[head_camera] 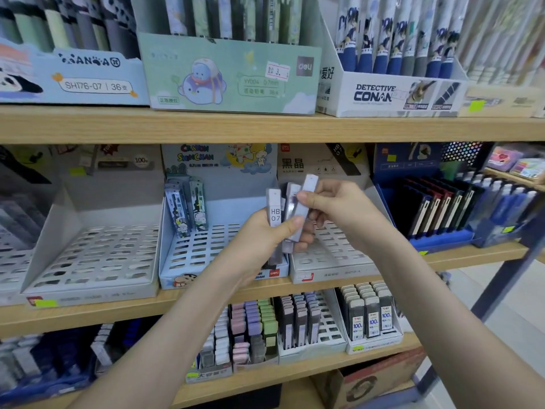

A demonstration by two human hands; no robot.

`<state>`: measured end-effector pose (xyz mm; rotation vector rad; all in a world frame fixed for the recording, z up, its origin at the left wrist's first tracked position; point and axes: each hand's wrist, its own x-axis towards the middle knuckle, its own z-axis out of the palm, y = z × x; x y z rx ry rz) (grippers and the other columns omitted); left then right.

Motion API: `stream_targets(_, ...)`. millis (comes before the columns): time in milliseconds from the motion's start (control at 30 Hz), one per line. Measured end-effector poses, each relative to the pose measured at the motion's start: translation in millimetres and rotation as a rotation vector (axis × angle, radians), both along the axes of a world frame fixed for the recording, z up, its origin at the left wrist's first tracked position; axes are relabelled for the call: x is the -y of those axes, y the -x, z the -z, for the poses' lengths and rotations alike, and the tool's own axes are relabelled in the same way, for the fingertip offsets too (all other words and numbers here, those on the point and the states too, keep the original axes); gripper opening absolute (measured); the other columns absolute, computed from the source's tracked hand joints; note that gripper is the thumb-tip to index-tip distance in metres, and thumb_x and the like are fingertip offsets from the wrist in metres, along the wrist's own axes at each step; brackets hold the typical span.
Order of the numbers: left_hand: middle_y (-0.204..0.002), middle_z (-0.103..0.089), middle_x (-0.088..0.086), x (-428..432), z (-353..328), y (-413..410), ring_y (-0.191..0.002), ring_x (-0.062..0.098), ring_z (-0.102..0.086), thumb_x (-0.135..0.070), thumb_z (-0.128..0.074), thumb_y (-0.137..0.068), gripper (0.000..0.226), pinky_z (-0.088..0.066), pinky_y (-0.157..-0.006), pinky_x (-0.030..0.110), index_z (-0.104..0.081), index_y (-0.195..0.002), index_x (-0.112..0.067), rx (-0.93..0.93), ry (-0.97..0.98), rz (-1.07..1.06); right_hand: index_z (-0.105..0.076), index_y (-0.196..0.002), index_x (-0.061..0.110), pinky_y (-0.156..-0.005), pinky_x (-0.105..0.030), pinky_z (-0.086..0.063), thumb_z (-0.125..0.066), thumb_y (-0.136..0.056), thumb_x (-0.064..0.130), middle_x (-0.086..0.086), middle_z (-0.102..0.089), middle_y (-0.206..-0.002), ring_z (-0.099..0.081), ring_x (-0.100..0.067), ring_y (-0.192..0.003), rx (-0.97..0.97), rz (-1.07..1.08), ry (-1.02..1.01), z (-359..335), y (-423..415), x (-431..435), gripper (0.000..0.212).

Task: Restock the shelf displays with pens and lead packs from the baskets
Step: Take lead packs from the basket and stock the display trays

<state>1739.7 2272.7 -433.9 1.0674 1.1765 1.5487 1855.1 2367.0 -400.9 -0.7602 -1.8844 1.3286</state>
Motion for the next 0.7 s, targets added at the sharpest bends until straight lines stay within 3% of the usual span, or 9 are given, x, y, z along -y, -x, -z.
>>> stream_targets(167,-0.087,-0.075,0.008,1,2,7,-0.076,0.017,-0.072,-0.008,-0.056,-0.094,0.016,-0.06,-0.069,0.026,-0.062,-0.109,-0.004,0.12,0.006,-0.138,-0.06,-0.088,0.01,-0.061,-0.021,-0.05,-0.064,-0.09,0.013,-0.002,-0.065,-0.071,-0.057,-0.011,-0.062,-0.222,0.189,-0.006,4,-9,-20,0.005)
stream_targets(267,-0.083,-0.074,0.007,3,2,12,-0.072,0.016,-0.072,-0.007,-0.057,-0.095,0.017,-0.059,-0.065,0.025,-0.06,-0.111,-0.002,0.167,-0.02,-0.19,-0.055,-0.087,0.017,-0.069,-0.026,-0.05,-0.065,-0.089,0.014,-0.001,-0.065,-0.075,-0.061,-0.012,-0.065,-0.128,0.298,-0.133,14,-7,-29,0.01)
stream_targets(367,-0.082,-0.073,0.008,4,2,16,-0.071,0.016,-0.071,-0.008,-0.057,-0.094,0.017,-0.059,-0.066,0.025,-0.06,-0.109,-0.002,0.184,-0.042,-0.208,-0.055,-0.089,0.022,-0.07,-0.026,-0.046,-0.065,-0.089,0.016,-0.001,-0.064,-0.082,-0.062,-0.015,-0.075,0.025,0.257,-0.238,27,-1,-35,0.012)
stream_targets(467,-0.079,-0.073,0.006,4,3,19,-0.071,0.016,-0.071,-0.009,-0.057,-0.094,0.015,-0.058,-0.065,0.025,-0.061,-0.108,-0.003,0.175,-0.048,-0.214,-0.058,-0.103,0.019,-0.082,-0.041,-0.05,-0.065,-0.089,0.02,-0.006,-0.066,-0.094,-0.062,-0.023,-0.09,0.149,0.232,-0.294,34,3,-42,0.016)
stream_targets(533,-0.079,-0.073,0.007,4,4,21,-0.071,0.017,-0.071,-0.009,-0.057,-0.094,0.015,-0.058,-0.065,0.025,-0.061,-0.108,-0.003,0.178,-0.048,-0.215,-0.058,-0.101,0.016,-0.085,-0.045,-0.05,-0.065,-0.089,0.019,-0.009,-0.067,-0.093,-0.062,-0.026,-0.091,0.186,0.219,-0.318,34,3,-45,0.014)
stream_targets(633,-0.08,-0.074,0.007,4,5,23,-0.072,0.017,-0.072,-0.009,-0.058,-0.094,0.018,-0.059,-0.066,0.026,-0.06,-0.11,-0.003,0.185,-0.036,-0.211,-0.052,-0.092,0.022,-0.083,-0.04,-0.05,-0.064,-0.089,0.019,-0.005,-0.067,-0.093,-0.062,-0.023,-0.09,0.241,0.198,-0.374,31,5,-46,0.013)
stream_targets(700,-0.08,-0.074,0.007,4,6,23,-0.072,0.017,-0.072,-0.009,-0.059,-0.094,0.017,-0.059,-0.066,0.026,-0.06,-0.109,-0.003,0.189,-0.023,-0.201,-0.045,-0.099,0.02,-0.078,-0.033,-0.045,-0.062,-0.091,0.021,-0.003,-0.063,-0.096,-0.059,-0.02,-0.091,0.274,0.21,-0.412,30,8,-45,0.019)
